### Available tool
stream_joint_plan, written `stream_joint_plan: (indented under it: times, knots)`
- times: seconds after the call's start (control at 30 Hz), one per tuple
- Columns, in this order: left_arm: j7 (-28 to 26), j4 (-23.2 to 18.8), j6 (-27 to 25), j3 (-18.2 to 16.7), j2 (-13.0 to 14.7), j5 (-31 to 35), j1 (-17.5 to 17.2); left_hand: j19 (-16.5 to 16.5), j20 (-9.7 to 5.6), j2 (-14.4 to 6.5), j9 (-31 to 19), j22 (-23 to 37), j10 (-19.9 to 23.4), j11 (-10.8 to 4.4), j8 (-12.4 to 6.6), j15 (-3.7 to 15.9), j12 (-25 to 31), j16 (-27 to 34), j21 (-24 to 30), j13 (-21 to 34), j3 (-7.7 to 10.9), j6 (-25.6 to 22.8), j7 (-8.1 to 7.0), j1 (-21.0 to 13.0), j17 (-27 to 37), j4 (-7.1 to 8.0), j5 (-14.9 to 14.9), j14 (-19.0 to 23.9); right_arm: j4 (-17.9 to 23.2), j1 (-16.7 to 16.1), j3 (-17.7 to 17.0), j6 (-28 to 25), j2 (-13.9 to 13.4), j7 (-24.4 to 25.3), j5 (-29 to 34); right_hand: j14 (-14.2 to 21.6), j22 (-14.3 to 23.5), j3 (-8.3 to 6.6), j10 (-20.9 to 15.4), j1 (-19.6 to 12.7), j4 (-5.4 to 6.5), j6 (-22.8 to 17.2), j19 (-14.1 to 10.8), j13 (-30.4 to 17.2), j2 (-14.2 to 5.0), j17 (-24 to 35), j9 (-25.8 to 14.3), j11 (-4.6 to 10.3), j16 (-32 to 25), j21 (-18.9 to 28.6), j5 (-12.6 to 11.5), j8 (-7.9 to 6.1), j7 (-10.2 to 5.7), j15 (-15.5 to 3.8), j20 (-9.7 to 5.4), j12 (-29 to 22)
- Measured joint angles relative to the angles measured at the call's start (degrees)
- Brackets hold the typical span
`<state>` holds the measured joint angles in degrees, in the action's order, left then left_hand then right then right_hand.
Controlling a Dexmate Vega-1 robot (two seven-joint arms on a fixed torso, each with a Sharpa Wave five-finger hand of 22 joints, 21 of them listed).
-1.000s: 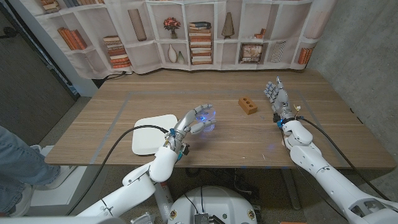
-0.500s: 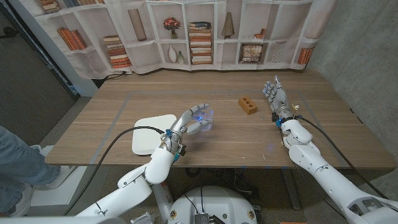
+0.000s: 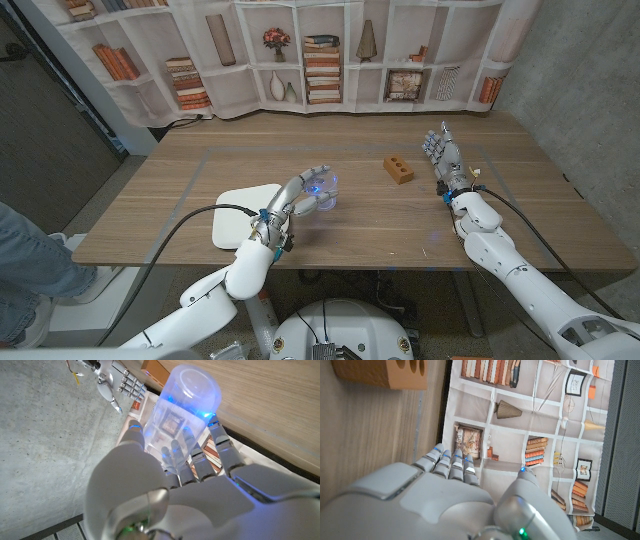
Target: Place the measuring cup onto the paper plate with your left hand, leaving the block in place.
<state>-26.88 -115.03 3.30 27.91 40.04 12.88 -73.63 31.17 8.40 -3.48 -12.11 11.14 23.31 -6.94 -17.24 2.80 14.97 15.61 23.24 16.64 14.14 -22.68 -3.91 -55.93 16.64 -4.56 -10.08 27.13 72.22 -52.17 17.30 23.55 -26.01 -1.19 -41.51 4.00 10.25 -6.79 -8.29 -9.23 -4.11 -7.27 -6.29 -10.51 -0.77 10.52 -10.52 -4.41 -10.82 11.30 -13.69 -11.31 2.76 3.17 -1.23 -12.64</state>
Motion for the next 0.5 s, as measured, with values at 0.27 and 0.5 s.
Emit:
stream_joint_plan:
  times: [0.27, 0.5]
  knots:
    - [-0.3, -1.6, -1.1, -1.3, 0.8, 0.1, -1.5, 0.0, 0.0, 0.0, 0.0, 0.0, 0.0, 0.01, 0.0, 0.0, 0.0, -0.3, -0.4, 0.0, 0.0, 0.0, 0.0, 0.0, 0.0, 0.0, 0.0, 0.0, 0.1, -0.1, 0.0, 0.0, 0.0, 0.1, 0.0, 0.0, 0.0, 0.0, 0.0, 0.0, 0.0, 0.0, 0.0, 0.0, 0.0, 0.0, 0.0, 0.0, 0.0, 0.0, 0.0, 0.0, 0.0, 0.0, 0.0, 0.0]
    - [-0.3, -2.7, -2.0, -2.4, 1.4, 0.1, -2.4, -0.4, 0.41, 0.1, 0.0, 0.0, 0.0, 0.01, 0.0, -0.21, 0.0, -0.6, -0.4, 0.0, 0.0, 0.0, 0.04, 0.2, -0.2, 0.0, 0.0, -0.2, 0.2, -0.2, 0.0, -0.2, -0.1, 0.2, -0.1, 0.0, 0.0, 0.0, 0.0, 0.0, 0.0, 0.0, 0.0, 0.0, 0.0, 0.0, 0.0, 0.0, 0.0, 0.0, 0.0, 0.0, 0.0, -0.01, 0.0, 0.0]
